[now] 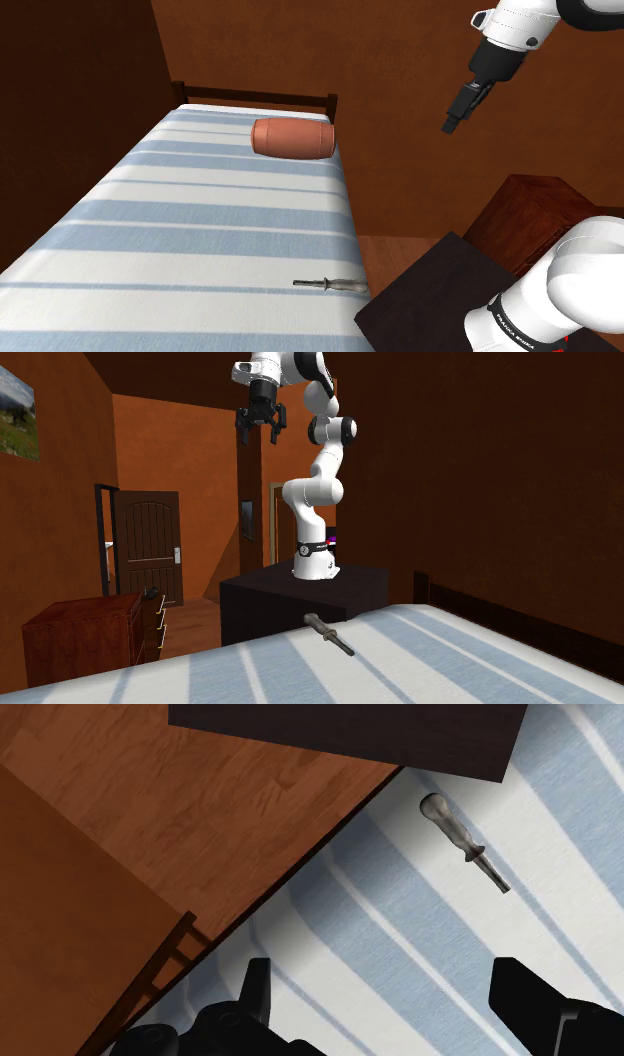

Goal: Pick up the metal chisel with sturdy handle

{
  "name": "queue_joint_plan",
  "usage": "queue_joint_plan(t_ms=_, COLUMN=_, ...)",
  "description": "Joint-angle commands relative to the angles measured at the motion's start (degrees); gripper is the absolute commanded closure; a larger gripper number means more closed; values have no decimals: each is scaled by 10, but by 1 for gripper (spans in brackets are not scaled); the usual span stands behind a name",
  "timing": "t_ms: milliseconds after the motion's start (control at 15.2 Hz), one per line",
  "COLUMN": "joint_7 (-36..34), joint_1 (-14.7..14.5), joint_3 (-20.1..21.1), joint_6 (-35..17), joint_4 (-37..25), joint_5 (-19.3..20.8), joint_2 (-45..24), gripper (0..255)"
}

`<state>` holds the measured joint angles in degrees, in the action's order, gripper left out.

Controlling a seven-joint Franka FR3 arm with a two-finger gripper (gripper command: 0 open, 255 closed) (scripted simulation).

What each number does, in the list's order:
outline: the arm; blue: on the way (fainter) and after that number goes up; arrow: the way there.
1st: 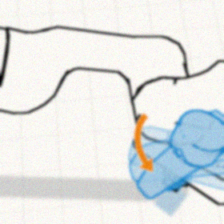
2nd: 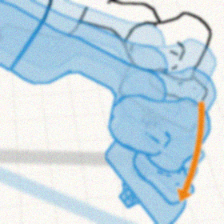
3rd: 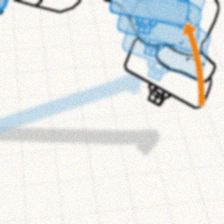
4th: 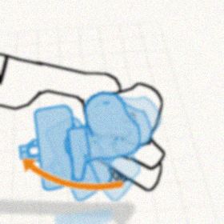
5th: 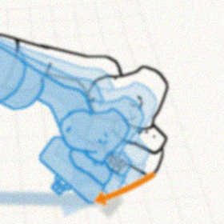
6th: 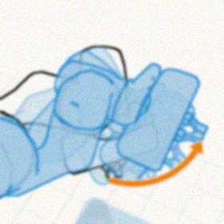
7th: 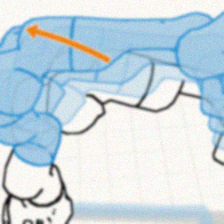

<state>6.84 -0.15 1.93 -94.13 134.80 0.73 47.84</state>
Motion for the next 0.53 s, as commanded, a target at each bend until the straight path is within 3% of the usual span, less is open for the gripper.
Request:
queue_joint_plan(t_ms=0, joint_7=0, joint_1=0, joint_3=0, joint_6=0, joint_4=0, joint_5=0, joint_2=0, gripper=0)
queue_joint_plan(t_ms=462, joint_7=-7, joint_1=-29, joint_3=35, joint_6=-107, joint_4=83, joint_5=-22, joint_2=-45, gripper=0)
